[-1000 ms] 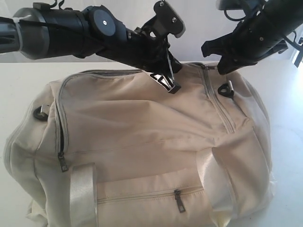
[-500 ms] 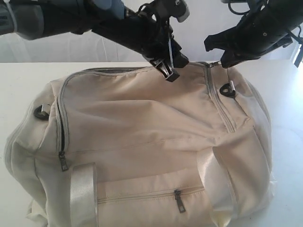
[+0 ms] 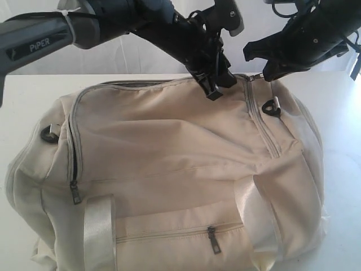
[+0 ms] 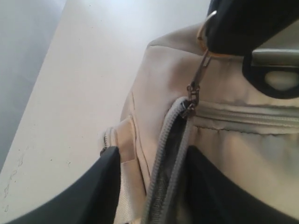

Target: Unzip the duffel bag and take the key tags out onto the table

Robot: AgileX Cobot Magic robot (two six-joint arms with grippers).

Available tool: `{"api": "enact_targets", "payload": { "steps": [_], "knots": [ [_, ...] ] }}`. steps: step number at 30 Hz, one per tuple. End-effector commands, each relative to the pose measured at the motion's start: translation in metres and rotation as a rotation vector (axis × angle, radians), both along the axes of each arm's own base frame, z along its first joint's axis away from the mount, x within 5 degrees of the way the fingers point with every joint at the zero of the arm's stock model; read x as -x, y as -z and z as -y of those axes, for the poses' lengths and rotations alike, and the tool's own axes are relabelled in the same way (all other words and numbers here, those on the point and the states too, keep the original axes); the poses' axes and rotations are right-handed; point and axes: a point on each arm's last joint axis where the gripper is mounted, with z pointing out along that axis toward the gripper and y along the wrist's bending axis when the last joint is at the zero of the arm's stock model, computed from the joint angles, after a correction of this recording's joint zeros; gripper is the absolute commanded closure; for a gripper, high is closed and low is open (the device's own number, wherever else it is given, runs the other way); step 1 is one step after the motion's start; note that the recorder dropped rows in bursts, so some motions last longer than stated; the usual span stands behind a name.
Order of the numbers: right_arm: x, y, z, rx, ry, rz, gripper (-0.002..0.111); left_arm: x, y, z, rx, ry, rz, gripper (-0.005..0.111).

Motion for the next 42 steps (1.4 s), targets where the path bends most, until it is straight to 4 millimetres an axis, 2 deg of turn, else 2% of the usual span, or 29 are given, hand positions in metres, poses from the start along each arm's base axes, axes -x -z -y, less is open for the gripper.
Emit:
{"api": "enact_targets", "payload": {
  "steps": [1, 4, 10, 18, 23, 28, 34, 39, 40, 42],
  "knots": [
    [0.002, -0.001, 0.004, 0.01, 0.012, 0.0, 0.108, -0.004, 0.006, 0.002, -0.002, 0.007, -0.017, 0.059],
    [0.001, -0.001, 0.004, 0.01, 0.013, 0.005, 0.108, -0.005, 0.013, 0.003, -0.015, 0.014, -0.036, 0.062],
    [0.001, -0.001, 0.004, 0.01, 0.013, 0.005, 0.108, -0.004, 0.011, 0.003, 0.002, 0.006, -0.05, 0.086],
    [0.002, -0.001, 0.004, 0.008, 0.011, -0.004, 0.108, -0.001, 0.003, 0.002, 0.013, -0.001, -0.051, 0.089],
    [0.005, 0.001, 0.004, 0.008, 0.003, -0.046, 0.108, -0.002, 0.001, 0.002, 0.029, -0.018, -0.055, 0.107],
    [0.011, 0.011, 0.004, 0.01, 0.002, -0.087, 0.108, -0.003, 0.001, 0.0, 0.036, -0.031, -0.057, 0.107],
    [0.022, 0.028, 0.005, 0.012, 0.014, -0.098, 0.108, -0.01, 0.001, -0.013, 0.05, -0.081, -0.091, 0.107],
    [0.018, 0.027, 0.006, 0.011, 0.028, -0.033, 0.108, -0.006, 0.005, -0.013, 0.023, -0.051, -0.137, 0.107],
    [0.017, 0.027, 0.006, 0.01, 0.031, -0.019, 0.108, -0.004, 0.005, -0.012, 0.012, -0.036, -0.145, 0.106],
    [0.015, 0.025, 0.005, -0.008, 0.041, 0.006, 0.108, -0.001, 0.007, -0.01, -0.001, -0.018, -0.163, 0.096]
  ]
}}
